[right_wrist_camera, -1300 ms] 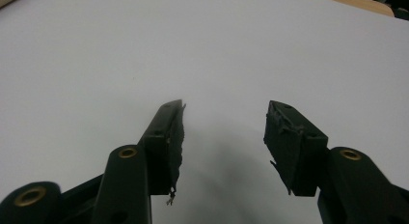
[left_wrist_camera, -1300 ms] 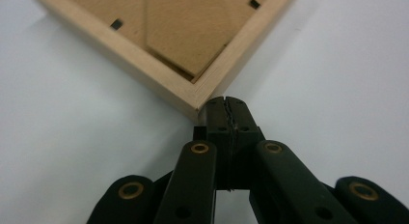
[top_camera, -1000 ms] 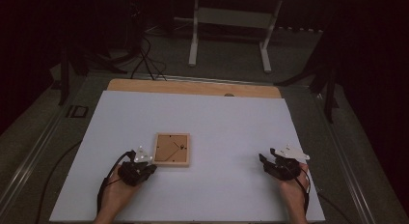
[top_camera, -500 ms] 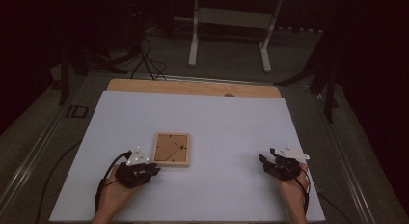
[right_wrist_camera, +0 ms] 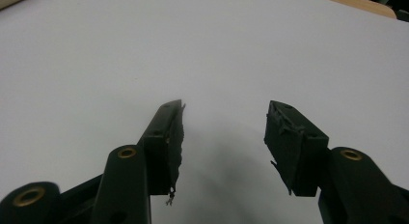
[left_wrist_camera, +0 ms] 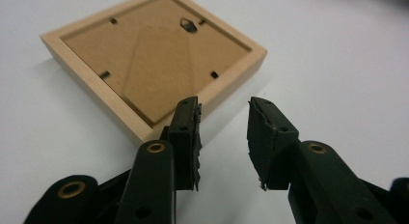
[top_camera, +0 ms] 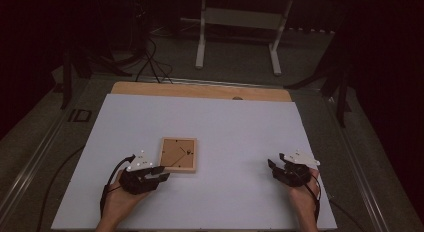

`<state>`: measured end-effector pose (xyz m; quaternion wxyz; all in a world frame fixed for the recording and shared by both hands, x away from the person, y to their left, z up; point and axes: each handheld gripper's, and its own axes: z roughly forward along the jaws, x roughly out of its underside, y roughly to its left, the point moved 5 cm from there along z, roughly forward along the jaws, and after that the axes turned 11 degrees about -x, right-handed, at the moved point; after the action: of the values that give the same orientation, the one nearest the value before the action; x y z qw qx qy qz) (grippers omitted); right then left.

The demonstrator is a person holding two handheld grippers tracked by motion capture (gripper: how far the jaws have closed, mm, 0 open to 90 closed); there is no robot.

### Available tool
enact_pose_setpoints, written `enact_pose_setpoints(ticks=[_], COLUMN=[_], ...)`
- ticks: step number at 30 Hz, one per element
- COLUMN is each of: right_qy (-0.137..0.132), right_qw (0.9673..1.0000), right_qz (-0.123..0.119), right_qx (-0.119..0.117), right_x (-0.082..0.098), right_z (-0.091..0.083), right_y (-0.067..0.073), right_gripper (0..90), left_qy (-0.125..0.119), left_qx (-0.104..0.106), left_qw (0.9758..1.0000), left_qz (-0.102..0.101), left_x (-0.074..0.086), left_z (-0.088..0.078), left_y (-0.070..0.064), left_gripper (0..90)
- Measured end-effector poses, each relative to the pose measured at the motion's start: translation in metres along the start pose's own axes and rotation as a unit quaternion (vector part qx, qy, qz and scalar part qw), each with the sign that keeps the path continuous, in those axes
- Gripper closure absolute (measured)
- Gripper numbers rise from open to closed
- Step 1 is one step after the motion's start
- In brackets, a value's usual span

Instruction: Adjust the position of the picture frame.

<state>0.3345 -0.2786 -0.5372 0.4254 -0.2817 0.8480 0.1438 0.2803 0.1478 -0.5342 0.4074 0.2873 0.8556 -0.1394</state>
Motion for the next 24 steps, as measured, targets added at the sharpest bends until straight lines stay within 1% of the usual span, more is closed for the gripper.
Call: enact_pose_setpoints(ticks=[1,2,3,5,7,9,10,11,13,16,23,24], right_qy=[0.0,0.0,0.0,-0.001,-0.001,-0.001,-0.002,-0.002,-0.002,-0.002,-0.003,-0.004], right_qw=[1.0,1.0,1.0,1.0,1.0,1.0,1.0,1.0,1.0,1.0,1.0,0.9999], right_qz=[-0.001,-0.001,-0.001,-0.002,-0.002,-0.002,-0.003,-0.003,-0.003,-0.003,-0.007,-0.009], right_qx=[0.0,-0.001,-0.001,-0.002,-0.002,-0.002,-0.001,-0.001,-0.002,-0.002,-0.005,-0.007], right_x=[0.0,0.0,0.0,0.0,0.0,0.0,0.0,0.0,0.0,-0.001,-0.001,-0.001], right_z=[0.0,0.0,0.0,0.0,0.0,0.0,0.0,0.0,0.0,0.0,0.001,0.001], right_y=[0.0,0.0,0.0,0.0,0.0,0.0,0.001,0.001,0.001,0.002,0.003,0.004], right_gripper=[47.6,47.6,47.6,47.5,47.5,47.5,47.5,47.5,47.5,47.5,47.3,47.3], left_qy=[0.0,-0.011,-0.011,-0.02,-0.019,-0.021,-0.027,-0.027,-0.031,-0.033,-0.037,-0.042], left_qx=[0.0,-0.007,-0.007,-0.008,-0.008,-0.01,-0.011,-0.015,-0.017,-0.018,-0.021,-0.021], left_qw=[1.0,0.9999,0.9999,0.9997,0.9997,0.9997,0.9995,0.9995,0.9994,0.9993,0.9991,0.9989], left_qz=[0.0,-0.005,-0.005,-0.01,-0.011,-0.009,-0.009,-0.006,0.001,0.004,0.001,0.0], left_x=[0.0,-0.003,-0.003,-0.006,-0.007,-0.009,-0.012,-0.013,-0.016,-0.02,-0.025,-0.029], left_z=[0.0,-0.002,-0.002,-0.004,-0.004,-0.005,-0.006,-0.006,-0.008,-0.009,-0.009,-0.01], left_y=[0.0,0.003,0.003,0.005,0.005,0.005,0.005,0.004,0.004,0.004,0.007,0.008], left_gripper=[64.4,63.9,63.3,62.9,62.8,62.5,62.0,61.4,61.0,60.8,61.1,61.0])
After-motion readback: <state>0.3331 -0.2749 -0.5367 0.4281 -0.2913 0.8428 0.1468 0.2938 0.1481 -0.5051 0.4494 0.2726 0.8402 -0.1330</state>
